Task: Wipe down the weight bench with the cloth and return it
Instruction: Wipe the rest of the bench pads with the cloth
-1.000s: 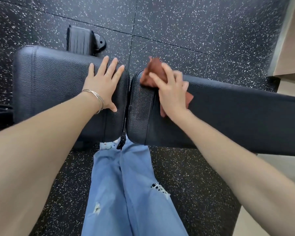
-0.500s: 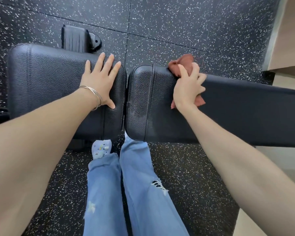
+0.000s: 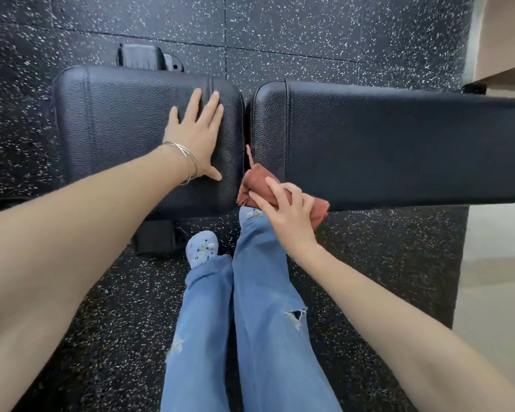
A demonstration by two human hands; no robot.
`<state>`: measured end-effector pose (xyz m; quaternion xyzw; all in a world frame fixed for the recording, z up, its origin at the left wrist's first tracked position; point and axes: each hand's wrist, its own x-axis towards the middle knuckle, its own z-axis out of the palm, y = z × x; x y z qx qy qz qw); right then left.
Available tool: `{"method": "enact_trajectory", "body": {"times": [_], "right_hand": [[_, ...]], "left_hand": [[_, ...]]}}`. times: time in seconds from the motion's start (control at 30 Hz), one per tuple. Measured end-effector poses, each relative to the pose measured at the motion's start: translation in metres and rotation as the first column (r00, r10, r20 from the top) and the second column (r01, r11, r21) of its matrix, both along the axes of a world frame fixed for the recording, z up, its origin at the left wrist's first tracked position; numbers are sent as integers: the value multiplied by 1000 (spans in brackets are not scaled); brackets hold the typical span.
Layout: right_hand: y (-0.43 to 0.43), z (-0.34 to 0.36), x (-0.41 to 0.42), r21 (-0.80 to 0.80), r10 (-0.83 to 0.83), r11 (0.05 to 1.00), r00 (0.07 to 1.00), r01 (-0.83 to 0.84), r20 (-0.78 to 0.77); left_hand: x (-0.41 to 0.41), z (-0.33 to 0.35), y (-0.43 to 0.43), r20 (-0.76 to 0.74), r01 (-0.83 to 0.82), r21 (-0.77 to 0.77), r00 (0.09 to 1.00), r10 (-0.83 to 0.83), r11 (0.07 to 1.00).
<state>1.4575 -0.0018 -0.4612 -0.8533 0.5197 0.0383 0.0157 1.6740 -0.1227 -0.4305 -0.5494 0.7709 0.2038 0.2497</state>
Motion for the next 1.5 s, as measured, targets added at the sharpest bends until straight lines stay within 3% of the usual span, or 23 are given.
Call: {"method": "enact_trajectory", "body": {"times": [0.2,0.3,0.4,0.5,0.67,0.87,1.1,1.3,1.5], "right_hand": [[3,15,-8,83,-24,996,1000,24,6],[-31,20,-1,200,-224,956,974,214,25],[-81,11,11,206,-463,874,883,441,73],[-95,2,25,165,-532,845,833,509,152],[-13,0,15,111,-357,933,919,343,165],[58,2,-30,268,-127,960,980,82,153],[34,22,-62,153,-393,919,879,364,269],[-18,10,-39,349,-258,912,963,217,75],[-127,9,-10,245,-361,915,922,321,142]], "left_hand": [[-1,4,31,46,79,58,996,-82,995],[-1,-3,37,66,79,7,995,-80,997],[-1,-8,35,54,85,-9,995,-85,996],[1,-11,36,57,78,-8,995,-78,997],[-3,-6,35,98,83,20,992,-85,996],[-5,-4,35,95,72,33,993,-74,997],[-9,-1,34,139,70,50,987,-76,996],[-10,-2,34,155,74,50,985,-81,996],[-11,-1,34,174,80,53,981,-88,995]]}}
